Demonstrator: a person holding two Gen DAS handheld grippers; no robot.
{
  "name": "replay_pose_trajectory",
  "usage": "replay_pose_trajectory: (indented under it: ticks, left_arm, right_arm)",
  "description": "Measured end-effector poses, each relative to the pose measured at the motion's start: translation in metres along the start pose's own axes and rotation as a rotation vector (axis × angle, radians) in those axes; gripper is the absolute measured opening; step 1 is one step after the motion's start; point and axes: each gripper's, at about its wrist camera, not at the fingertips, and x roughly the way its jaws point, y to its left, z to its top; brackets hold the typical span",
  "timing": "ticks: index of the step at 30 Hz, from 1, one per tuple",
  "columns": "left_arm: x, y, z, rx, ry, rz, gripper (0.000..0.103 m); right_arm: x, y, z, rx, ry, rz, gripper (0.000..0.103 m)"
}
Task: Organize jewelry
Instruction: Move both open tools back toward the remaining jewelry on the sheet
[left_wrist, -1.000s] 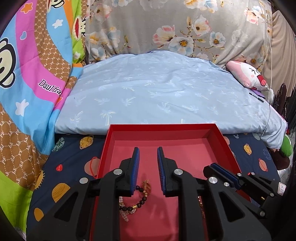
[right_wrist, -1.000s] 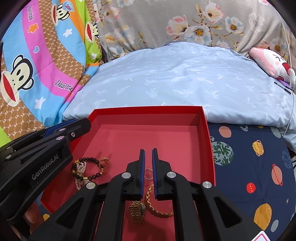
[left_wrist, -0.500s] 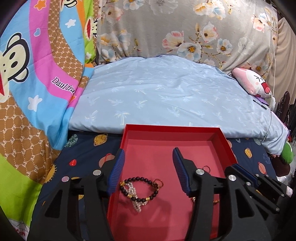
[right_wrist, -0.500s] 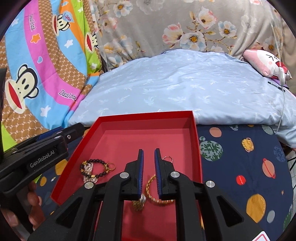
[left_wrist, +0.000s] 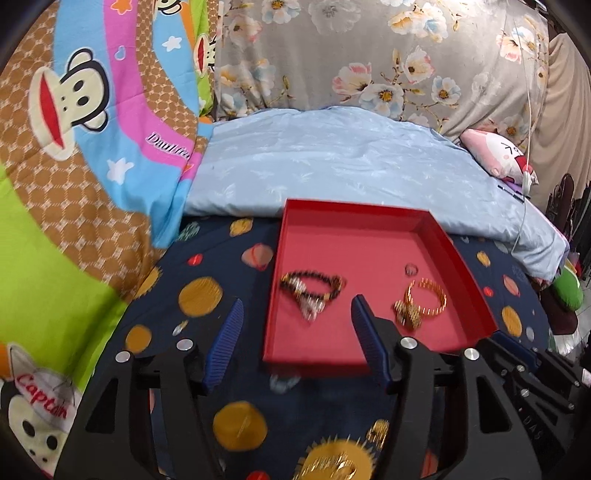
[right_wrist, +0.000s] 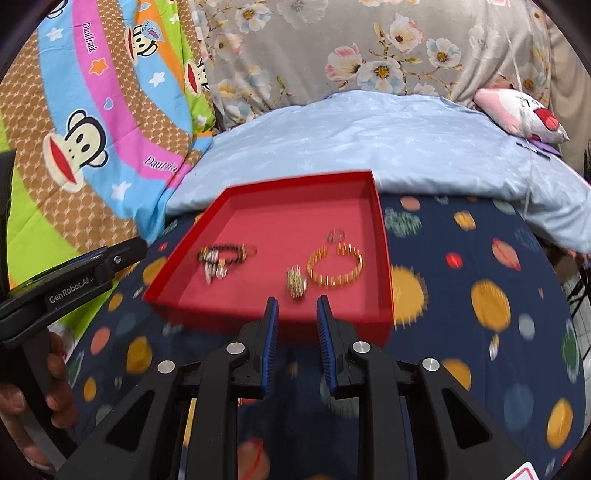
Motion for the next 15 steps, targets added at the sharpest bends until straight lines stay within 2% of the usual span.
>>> replay_pose_trajectory:
  ticks: [10,15]
  left_arm:
    - [-0.025,0.023,-0.081,-0.021,0.121,0.011,0.059]
    - [-0.027,0.025,-0.109,-0.011,0.167,0.005,0.059]
  right_arm:
    - [-0.031,-0.002,-0.069,0.025,0.093,0.002,0.022]
    - [-0.036,-0.004,-0.092,0.039,0.123,0.001,0.022]
